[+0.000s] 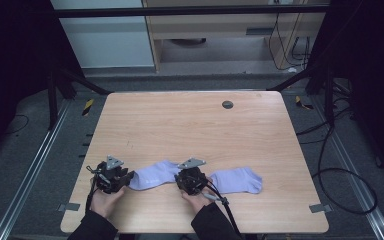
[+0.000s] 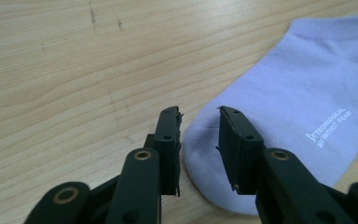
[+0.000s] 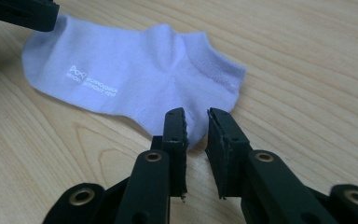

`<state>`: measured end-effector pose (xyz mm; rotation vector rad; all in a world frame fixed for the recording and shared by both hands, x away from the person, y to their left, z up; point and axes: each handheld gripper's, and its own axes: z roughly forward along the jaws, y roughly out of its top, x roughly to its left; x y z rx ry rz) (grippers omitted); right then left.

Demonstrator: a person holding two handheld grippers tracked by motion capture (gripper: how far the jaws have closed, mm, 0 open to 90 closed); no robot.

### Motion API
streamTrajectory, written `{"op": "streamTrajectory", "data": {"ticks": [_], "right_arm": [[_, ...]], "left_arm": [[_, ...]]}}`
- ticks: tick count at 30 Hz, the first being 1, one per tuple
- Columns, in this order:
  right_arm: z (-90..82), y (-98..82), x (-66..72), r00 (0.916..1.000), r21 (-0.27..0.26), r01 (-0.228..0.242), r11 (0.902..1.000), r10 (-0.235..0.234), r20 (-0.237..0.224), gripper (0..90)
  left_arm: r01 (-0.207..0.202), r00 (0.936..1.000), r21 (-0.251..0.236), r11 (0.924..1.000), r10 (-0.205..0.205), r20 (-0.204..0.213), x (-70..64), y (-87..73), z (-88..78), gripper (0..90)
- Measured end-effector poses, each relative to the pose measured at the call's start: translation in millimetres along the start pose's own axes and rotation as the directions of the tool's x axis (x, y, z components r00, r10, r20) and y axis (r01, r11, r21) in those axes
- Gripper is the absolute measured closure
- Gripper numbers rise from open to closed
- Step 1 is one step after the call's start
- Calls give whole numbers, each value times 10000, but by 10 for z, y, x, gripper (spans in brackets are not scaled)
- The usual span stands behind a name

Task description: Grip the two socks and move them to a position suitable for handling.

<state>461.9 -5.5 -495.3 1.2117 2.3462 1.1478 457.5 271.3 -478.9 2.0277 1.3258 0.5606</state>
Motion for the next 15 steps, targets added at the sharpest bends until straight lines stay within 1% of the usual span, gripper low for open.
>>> {"op": "streamTrajectory", "data": {"ticks": [4,7,11,13,15], "right_arm": [[-134,64,-46,10000,-462,18,9989,-21,-72,718],[-266,131,-130,9998,-849,-32,9964,17,-183,687],[-454,194,-302,9998,-1172,-215,9929,214,-21,654],[-551,209,-397,9990,-1258,-424,9911,440,100,638],[-641,208,-498,9985,-1314,-475,9902,506,198,611]], "left_arm": [[220,9998,-396,9990,-219,22,-3,20,-77,641],[373,9993,-711,9968,-366,108,-10,48,-128,617],[493,9984,-1029,9935,-463,317,-55,99,-193,587],[413,9985,-1128,9928,-370,403,-91,130,-218,578],[362,9982,-1176,9924,-304,507,-134,156,-233,569]]}}
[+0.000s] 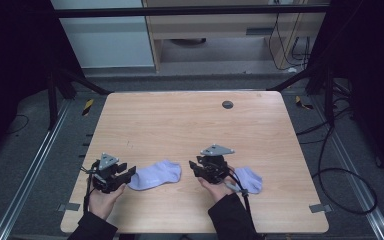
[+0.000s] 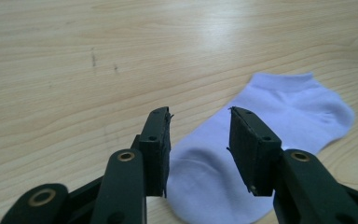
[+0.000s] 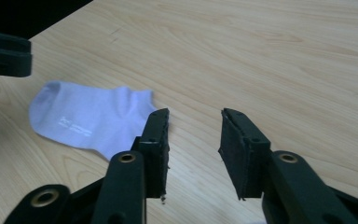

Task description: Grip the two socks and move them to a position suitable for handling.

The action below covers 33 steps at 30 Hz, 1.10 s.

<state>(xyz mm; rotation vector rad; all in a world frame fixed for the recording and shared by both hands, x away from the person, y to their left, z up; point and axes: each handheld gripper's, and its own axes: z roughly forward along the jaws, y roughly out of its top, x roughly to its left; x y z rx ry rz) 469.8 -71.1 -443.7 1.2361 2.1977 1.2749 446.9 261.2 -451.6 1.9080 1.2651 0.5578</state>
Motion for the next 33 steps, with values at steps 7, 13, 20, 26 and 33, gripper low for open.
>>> {"op": "streamTrajectory", "data": {"ticks": [7,13,20,26,33], "right_arm": [[-366,-57,-361,9984,-93,-170,9998,175,533,543],[-689,-209,-652,9942,-86,-188,9998,196,1056,500],[-973,-490,-906,9871,-73,-429,9991,435,1538,481],[-1068,-669,-1058,9819,218,-467,9987,419,1845,495],[-1010,-797,-1194,9783,688,-811,9943,662,1963,543]], "left_arm": [[-209,9980,29,9998,207,595,-221,90,38,539],[-540,9933,7,9985,537,1020,-493,184,149,528],[-1097,9825,166,9938,1059,1534,-872,283,335,523],[-1489,9711,234,9886,1417,1921,-1185,329,486,523],[-1841,9585,458,9818,1690,2295,-1501,349,694,527]]}}
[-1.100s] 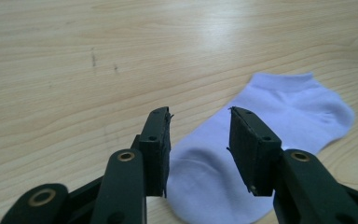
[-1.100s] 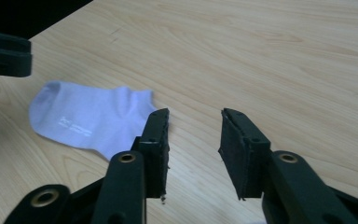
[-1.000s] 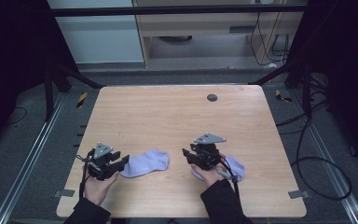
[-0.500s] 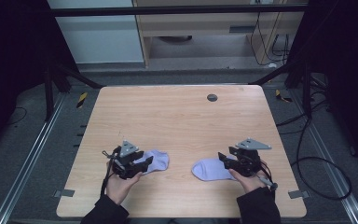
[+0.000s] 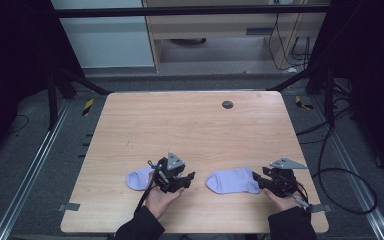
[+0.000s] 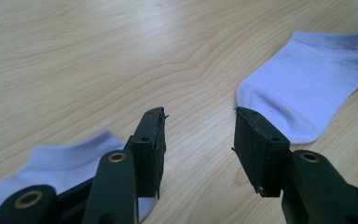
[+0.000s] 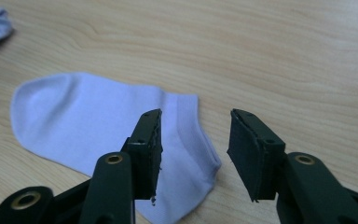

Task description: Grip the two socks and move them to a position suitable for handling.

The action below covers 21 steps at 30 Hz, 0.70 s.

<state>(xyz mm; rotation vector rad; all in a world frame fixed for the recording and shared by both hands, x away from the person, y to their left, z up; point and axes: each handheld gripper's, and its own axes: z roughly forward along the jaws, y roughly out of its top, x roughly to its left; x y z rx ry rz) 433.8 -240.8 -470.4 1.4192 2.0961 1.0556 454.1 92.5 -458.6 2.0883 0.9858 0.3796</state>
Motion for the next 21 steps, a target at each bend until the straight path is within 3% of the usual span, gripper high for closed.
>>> {"op": "streamTrajectory", "data": {"ticks": [12,21], "right_arm": [[162,-87,-56,9994,857,309,9958,-323,150,636],[207,-95,-83,9995,1175,219,9928,-242,180,755]], "left_arm": [[-403,9987,606,9974,384,321,-296,39,417,574],[-546,9980,1041,9931,509,384,-370,7,565,679]]}}
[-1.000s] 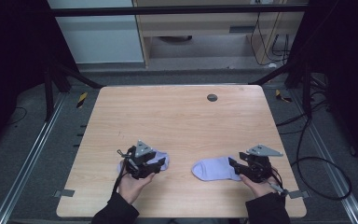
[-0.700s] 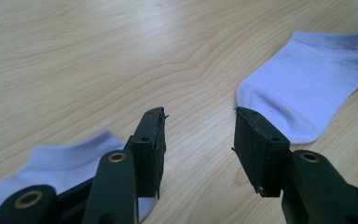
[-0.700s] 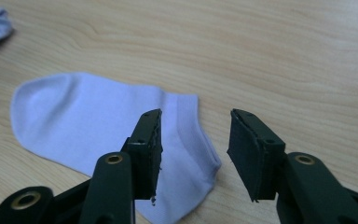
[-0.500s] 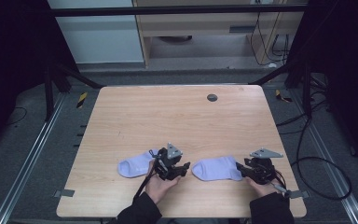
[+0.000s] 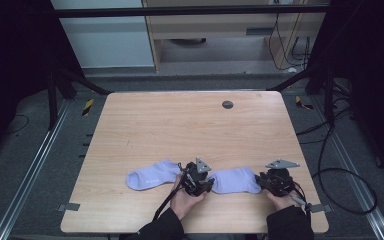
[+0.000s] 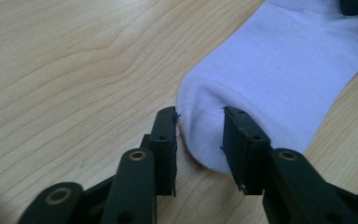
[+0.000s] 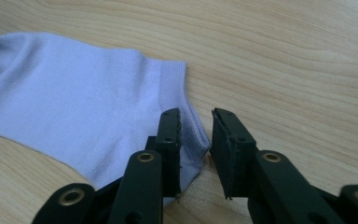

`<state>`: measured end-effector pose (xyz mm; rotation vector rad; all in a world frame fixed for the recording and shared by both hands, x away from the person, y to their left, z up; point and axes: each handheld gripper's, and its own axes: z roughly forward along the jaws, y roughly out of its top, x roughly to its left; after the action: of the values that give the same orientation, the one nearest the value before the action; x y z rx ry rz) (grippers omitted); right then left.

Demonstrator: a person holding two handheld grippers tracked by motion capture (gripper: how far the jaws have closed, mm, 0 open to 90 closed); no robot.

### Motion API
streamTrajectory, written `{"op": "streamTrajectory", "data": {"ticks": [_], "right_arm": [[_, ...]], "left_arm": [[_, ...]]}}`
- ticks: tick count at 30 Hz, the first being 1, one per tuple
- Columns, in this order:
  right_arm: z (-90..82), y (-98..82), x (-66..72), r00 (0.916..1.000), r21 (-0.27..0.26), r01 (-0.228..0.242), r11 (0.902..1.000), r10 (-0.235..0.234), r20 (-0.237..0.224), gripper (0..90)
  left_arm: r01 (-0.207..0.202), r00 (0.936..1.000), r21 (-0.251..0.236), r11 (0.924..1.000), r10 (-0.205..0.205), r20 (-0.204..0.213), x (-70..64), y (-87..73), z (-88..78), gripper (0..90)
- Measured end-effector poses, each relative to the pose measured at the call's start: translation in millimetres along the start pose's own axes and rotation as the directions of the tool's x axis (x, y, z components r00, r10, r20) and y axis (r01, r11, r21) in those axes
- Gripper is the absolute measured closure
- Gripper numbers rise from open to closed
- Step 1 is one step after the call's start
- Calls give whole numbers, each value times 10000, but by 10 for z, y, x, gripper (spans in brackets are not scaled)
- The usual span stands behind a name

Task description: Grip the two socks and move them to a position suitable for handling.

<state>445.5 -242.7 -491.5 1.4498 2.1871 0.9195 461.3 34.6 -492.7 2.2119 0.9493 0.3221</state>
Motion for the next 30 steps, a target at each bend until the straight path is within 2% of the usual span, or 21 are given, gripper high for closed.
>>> {"op": "streamTrajectory", "data": {"ticks": [5,8,11,14,20,30], "right_arm": [[9,8,-4,10000,166,4,9999,-4,-16,846],[-8,20,7,10000,166,-36,9999,38,-91,862],[-50,33,20,9999,53,-18,10000,18,-108,866],[-132,54,54,9997,-288,29,9996,-36,-248,868],[-292,124,198,9974,-858,217,9961,-274,-665,868],[-336,149,454,9909,-975,354,9946,-476,-1260,868]], "left_arm": [[73,10000,97,9999,-73,-24,3,-1,7,814],[137,9999,85,9999,-137,79,16,0,-4,880],[146,9995,15,9999,-146,269,31,2,-45,889],[108,9991,-46,9999,-106,422,55,3,-124,890],[7,9981,-180,9998,4,610,107,-3,-318,891],[-246,9978,-198,9995,257,609,193,-153,-649,891]]}}
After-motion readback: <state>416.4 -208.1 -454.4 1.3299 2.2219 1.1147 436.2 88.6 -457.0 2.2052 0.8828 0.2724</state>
